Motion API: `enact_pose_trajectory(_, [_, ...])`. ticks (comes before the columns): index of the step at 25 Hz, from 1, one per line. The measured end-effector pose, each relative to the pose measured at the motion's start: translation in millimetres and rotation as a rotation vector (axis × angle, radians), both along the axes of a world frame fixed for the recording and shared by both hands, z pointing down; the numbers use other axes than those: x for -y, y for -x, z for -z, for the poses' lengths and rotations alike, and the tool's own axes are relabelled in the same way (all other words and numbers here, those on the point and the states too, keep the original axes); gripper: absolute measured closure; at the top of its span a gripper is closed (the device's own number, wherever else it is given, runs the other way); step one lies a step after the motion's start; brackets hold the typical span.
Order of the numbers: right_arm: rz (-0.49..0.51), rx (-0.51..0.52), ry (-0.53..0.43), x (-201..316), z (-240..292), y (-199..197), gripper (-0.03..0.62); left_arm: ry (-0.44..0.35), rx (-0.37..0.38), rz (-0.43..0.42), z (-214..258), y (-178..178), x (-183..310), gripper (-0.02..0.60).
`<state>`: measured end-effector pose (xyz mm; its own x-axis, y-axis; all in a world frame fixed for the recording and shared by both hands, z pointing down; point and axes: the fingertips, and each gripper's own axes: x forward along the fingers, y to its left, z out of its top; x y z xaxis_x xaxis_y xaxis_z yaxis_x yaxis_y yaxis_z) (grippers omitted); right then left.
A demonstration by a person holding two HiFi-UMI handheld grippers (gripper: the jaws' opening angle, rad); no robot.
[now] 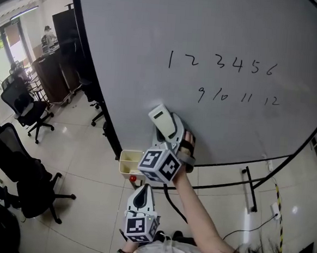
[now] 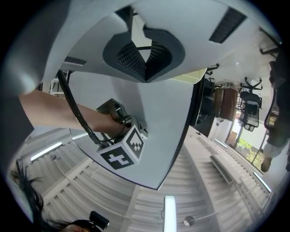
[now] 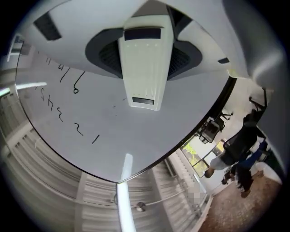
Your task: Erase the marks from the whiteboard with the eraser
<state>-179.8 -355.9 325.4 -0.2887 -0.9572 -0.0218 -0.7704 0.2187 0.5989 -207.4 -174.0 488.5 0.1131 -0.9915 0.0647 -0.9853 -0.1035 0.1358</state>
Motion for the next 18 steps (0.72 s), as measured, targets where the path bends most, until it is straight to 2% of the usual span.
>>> enact_pose_trajectory(1, [-0.008, 0.019, 0.016, 1, 1, -6, 0.306, -0.008, 0.003, 0.004, 2, 1, -1, 0.586])
enact_pose_trajectory(4, [-0.085, 0.275, 0.059, 13, 36, -71, 0.306, -0.013, 0.005, 0.024, 3, 9, -2, 0.586])
enact_pose_trajectory(6, [-0.124, 0.387, 0.072, 15, 59, -100, 0.306, 0.012, -0.012, 0.040, -4, 15, -2, 0.586])
enact_pose_trajectory(7, [-0.121, 0.382, 0.081, 13, 62, -99, 0.307, 0.023, -0.024, 0.044, -7, 15, -1, 0.586])
enact_pose_trajectory(8, [-0.104, 0.329, 0.090, 11, 57, -87, 0.306, 0.029, -0.034, 0.044, -8, 15, 0, 0.586])
enact_pose_trajectory(10, [-0.072, 0.158, 0.089, 9, 40, -61, 0.306, 0.024, -0.042, 0.037, -6, 10, 3, 0.586])
enact_pose_trajectory(11, [-0.075, 0.113, 0.084, 10, 37, -62, 0.306, 0.016, -0.039, 0.032, -4, 8, 4, 0.586])
enact_pose_trajectory(12, [-0.092, 0.133, 0.086, 13, 40, -76, 0.306, 0.006, -0.035, 0.028, -1, 6, 4, 0.586])
enact_pose_trajectory(15, [-0.172, 0.357, 0.109, 23, 73, -142, 0.307, -0.005, -0.031, 0.018, 2, 4, 4, 0.586])
enact_pose_trajectory(16, [-0.193, 0.375, 0.109, 22, 81, -151, 0.307, 0.002, -0.033, 0.011, 0, 3, 4, 0.586])
enact_pose_trajectory(18, [-0.184, 0.281, 0.111, 18, 73, -132, 0.307, 0.017, -0.040, 0.002, -4, -1, 6, 0.586])
